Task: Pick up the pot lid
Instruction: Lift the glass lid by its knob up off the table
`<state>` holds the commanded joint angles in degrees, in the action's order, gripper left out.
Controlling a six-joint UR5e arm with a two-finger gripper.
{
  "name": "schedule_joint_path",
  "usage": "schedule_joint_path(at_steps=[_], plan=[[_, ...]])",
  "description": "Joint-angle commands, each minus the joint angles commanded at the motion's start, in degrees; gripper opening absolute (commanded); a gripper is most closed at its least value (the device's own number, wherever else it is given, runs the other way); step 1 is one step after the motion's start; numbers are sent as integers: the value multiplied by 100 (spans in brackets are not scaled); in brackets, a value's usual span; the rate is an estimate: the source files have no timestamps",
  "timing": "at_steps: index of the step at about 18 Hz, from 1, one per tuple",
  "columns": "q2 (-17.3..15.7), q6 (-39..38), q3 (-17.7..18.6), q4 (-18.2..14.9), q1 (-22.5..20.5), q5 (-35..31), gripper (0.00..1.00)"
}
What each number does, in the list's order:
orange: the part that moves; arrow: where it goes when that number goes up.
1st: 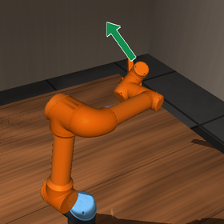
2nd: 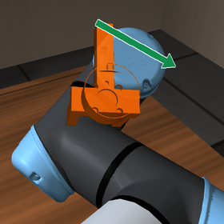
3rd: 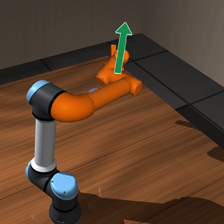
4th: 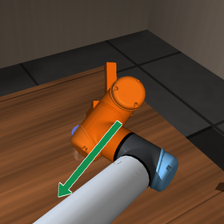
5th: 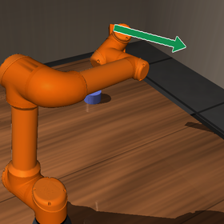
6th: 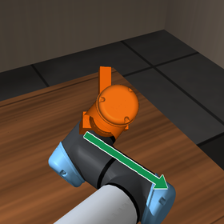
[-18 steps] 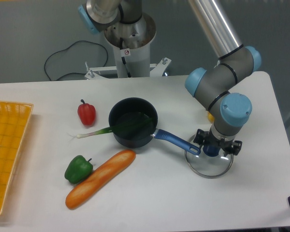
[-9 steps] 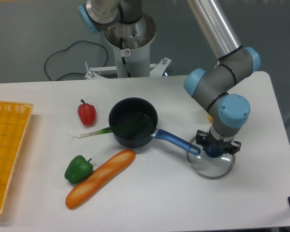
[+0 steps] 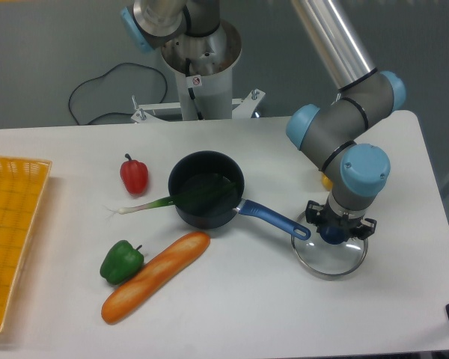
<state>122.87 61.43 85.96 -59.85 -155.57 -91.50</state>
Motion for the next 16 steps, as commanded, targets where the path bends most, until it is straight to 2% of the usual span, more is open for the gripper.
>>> schedule_joint_path(at_steps=[3, 8, 16], plan=[[-79, 176, -123, -325, -44, -9, 27], [-298, 668, -141, -650, -123, -9, 27], [-940, 933, -132, -1608, -62, 114, 27]])
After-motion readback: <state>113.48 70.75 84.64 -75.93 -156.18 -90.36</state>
